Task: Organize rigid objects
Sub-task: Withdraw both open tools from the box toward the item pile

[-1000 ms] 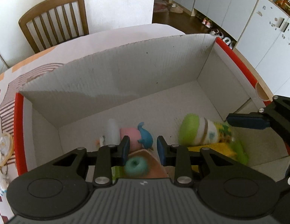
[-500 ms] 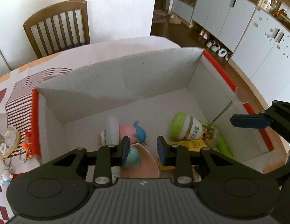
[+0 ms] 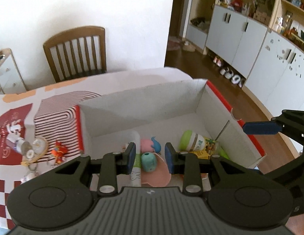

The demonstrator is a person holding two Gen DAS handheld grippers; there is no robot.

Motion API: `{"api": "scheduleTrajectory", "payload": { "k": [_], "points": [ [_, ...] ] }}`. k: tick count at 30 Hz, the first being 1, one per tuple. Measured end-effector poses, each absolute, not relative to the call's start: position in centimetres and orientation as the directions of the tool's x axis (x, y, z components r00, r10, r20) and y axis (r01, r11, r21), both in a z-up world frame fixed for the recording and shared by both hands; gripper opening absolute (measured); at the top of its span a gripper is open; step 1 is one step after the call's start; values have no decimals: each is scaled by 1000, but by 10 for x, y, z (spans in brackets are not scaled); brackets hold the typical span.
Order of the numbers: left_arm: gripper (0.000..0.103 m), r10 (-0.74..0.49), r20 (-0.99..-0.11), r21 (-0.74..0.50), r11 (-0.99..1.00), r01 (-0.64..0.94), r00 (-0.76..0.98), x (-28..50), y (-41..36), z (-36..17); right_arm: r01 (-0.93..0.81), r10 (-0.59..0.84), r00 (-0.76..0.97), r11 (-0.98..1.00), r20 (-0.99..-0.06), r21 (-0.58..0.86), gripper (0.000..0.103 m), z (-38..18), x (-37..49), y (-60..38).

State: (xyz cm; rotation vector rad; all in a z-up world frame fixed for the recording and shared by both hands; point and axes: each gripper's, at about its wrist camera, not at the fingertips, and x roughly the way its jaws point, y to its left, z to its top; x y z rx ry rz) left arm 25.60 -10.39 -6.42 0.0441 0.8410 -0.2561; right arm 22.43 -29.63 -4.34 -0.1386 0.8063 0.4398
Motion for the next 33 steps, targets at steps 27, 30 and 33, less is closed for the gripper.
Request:
{"api": "scheduleTrajectory", "payload": {
  "k": [27, 30, 33],
  "points": [
    [75, -194, -627, -98, 980, 171, 754, 171, 32, -35, -475, 469, 624, 863, -624, 173, 103, -9, 178, -213],
    [75, -197, -631, -103, 980, 170, 751, 166, 53, -38, -471, 467, 624, 865, -626, 176, 103, -11, 179, -196],
    [80, -200, -631, -107, 979, 171, 750, 164, 74, -42, -466, 464, 622, 867, -631, 179, 103, -14, 180, -179]
  ]
}}
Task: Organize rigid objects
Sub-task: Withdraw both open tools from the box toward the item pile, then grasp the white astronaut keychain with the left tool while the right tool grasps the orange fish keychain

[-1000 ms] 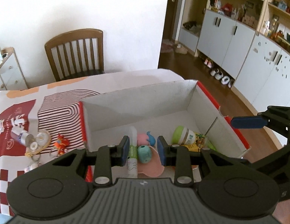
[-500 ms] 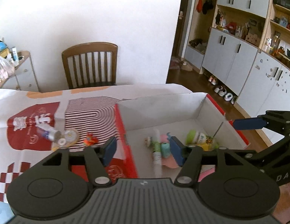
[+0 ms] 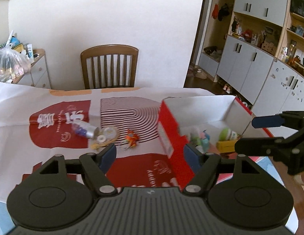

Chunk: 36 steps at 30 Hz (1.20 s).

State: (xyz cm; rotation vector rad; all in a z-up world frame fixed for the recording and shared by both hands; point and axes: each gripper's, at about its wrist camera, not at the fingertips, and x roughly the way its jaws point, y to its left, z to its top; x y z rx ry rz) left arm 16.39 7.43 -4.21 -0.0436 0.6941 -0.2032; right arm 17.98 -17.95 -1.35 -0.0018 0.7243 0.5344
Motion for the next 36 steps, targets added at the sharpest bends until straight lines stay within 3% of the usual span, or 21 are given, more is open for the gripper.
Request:
{"api": "scheduleTrajectory", "payload": {
  "k": [14, 18, 29, 36],
  "points": [
    [86, -245, -673, -212, 968, 136, 698, 183, 163, -84, -418, 415, 615, 893, -671, 169, 103, -30, 200, -102],
    [103, -213, -671, -206, 974, 97, 710, 191, 176, -98, -406, 397, 624, 901, -673, 155, 103, -33, 211, -80],
    [103, -144, -665, -153, 987, 56, 732, 216, 177, -135, -399, 319, 598, 914, -735, 72, 101, -66, 263, -31],
    [103, -143, -651, -123, 989, 83, 745, 227, 160, -152, -375, 254, 536, 926, -805, 42, 92, -103, 300, -17]
  ]
}}
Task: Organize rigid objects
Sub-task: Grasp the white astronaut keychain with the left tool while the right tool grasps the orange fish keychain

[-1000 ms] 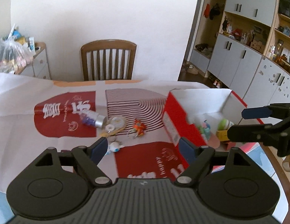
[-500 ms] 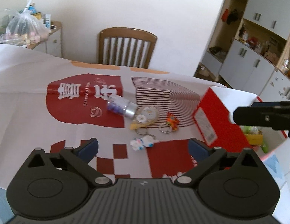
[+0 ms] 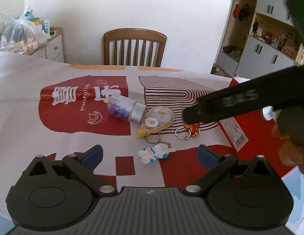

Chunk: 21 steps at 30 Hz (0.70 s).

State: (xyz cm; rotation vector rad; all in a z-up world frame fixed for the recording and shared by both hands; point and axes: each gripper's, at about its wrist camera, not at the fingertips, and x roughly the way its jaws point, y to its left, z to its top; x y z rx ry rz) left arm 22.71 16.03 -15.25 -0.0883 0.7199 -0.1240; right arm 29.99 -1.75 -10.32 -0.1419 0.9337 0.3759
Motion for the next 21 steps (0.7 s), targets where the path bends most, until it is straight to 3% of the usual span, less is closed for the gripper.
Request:
{"api": "scheduleTrajectory", "payload": {
  "k": [21],
  "points": [
    [102, -97, -691, -87, 995, 51, 716, 266, 143, -193, -381, 142, 459, 923, -877, -50, 70, -158, 341, -4]
  ]
}}
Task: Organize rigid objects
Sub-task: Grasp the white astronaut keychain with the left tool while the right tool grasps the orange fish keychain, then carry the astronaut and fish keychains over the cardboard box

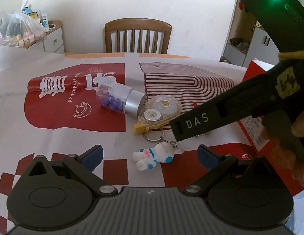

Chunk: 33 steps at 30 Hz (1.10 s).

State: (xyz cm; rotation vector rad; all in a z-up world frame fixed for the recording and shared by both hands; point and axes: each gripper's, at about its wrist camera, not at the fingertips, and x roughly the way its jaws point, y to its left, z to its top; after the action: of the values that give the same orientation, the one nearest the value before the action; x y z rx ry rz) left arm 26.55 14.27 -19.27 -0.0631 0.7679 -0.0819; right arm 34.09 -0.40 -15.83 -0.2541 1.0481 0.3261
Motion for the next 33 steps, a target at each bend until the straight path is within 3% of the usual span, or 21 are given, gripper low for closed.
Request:
{"api": "scheduleTrajectory", "payload": {
  "k": [3, 7, 11, 16, 20, 33],
  "points": [
    [101, -84, -696, -79, 996, 40, 714, 268, 142, -196, -353, 136, 450, 935, -882, -36, 65, -163, 344, -7],
    [88, -84, -706, -78, 996, 40, 703, 269, 142, -201, -335, 145, 457, 942, -878, -19, 64, -166, 344, -9],
    [83, -74, -698, -64, 997, 41, 712, 266, 139, -201, -308, 142, 471, 951, -871, -12, 56, -166, 344, -12],
    [58, -73, -700, -66, 997, 37, 710, 266, 139, -197, -284, 132, 485, 959, -864, -13, 40, -164, 343, -14],
    [58, -87, -704, -88, 995, 35, 705, 267, 143, -196, -283, 135, 493, 959, -860, -11, 23, -161, 341, -14],
    [57, -105, -717, -128, 992, 18, 689, 256, 156, -188, -278, 162, 529, 961, -833, 10, 21, -142, 314, -19]
  ]
}}
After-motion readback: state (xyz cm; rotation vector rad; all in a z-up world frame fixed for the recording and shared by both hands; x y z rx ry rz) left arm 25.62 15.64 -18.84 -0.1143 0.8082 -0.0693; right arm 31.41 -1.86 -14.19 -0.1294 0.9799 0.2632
